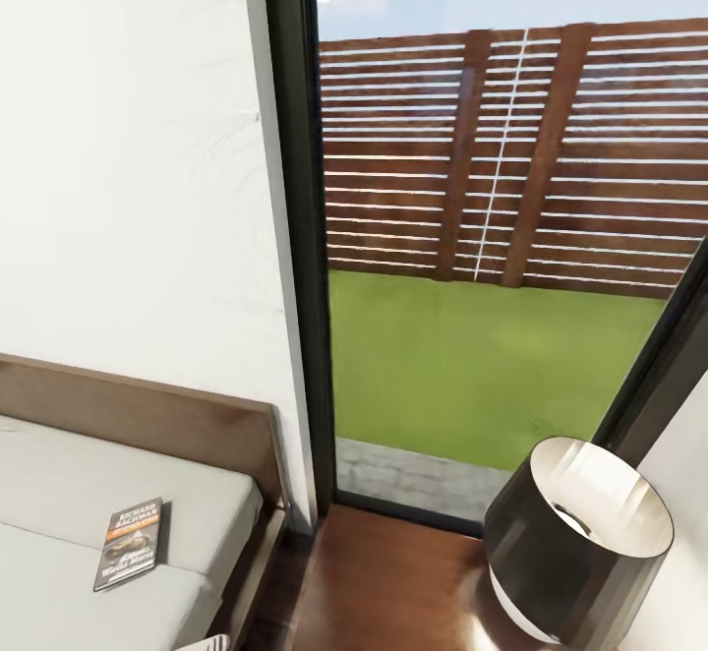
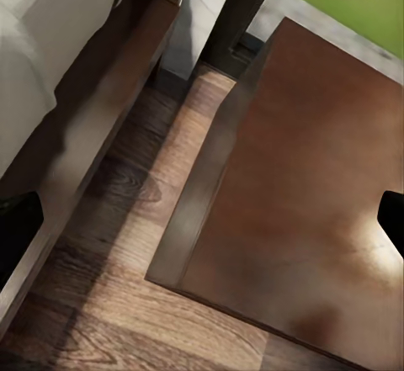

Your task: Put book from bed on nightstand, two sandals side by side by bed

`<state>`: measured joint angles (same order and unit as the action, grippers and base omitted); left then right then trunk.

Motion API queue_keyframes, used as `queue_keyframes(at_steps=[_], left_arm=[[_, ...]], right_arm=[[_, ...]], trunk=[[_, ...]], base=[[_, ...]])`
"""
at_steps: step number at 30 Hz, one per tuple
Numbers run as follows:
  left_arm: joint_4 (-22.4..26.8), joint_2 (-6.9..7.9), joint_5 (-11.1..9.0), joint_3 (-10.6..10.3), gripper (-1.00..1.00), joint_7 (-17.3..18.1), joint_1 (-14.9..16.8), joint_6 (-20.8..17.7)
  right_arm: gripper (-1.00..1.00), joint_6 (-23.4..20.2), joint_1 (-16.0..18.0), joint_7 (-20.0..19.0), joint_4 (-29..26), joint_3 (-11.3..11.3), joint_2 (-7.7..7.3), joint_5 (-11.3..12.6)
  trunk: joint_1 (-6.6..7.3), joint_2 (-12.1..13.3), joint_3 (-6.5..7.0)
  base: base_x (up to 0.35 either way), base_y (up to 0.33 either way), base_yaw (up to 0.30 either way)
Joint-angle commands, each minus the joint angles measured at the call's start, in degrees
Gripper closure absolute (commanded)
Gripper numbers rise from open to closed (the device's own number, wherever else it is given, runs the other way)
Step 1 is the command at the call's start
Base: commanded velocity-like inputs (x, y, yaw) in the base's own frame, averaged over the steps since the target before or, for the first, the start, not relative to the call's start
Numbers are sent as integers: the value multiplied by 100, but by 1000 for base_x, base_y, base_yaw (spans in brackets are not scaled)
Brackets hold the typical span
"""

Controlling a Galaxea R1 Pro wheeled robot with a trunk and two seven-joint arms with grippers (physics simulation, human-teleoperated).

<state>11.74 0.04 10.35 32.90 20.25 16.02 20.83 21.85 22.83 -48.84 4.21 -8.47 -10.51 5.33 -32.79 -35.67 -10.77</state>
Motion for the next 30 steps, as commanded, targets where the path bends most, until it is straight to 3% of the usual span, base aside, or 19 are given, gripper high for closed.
queue_keyframes(at_steps=[1,14,22,30], left_arm=[[-5,-1,55,50,-100,22,6,22],[-5,1,55,50,-100,22,7,25],[-5,2,55,50,-100,22,6,24],[-5,1,55,50,-100,22,6,27]], right_arm=[[-100,12,11,-38,27,3,-2,56],[-100,12,11,-40,27,3,0,54],[-100,12,11,-46,27,3,-2,47],[-100,12,11,-40,27,3,-2,51]], trunk=[[-2,-8,-9],[-2,-8,-9],[-2,-8,-9],[-2,-8,-9]], base=[[0,0,0],[0,0,-2],[0,0,-169],[19,0,-30]])
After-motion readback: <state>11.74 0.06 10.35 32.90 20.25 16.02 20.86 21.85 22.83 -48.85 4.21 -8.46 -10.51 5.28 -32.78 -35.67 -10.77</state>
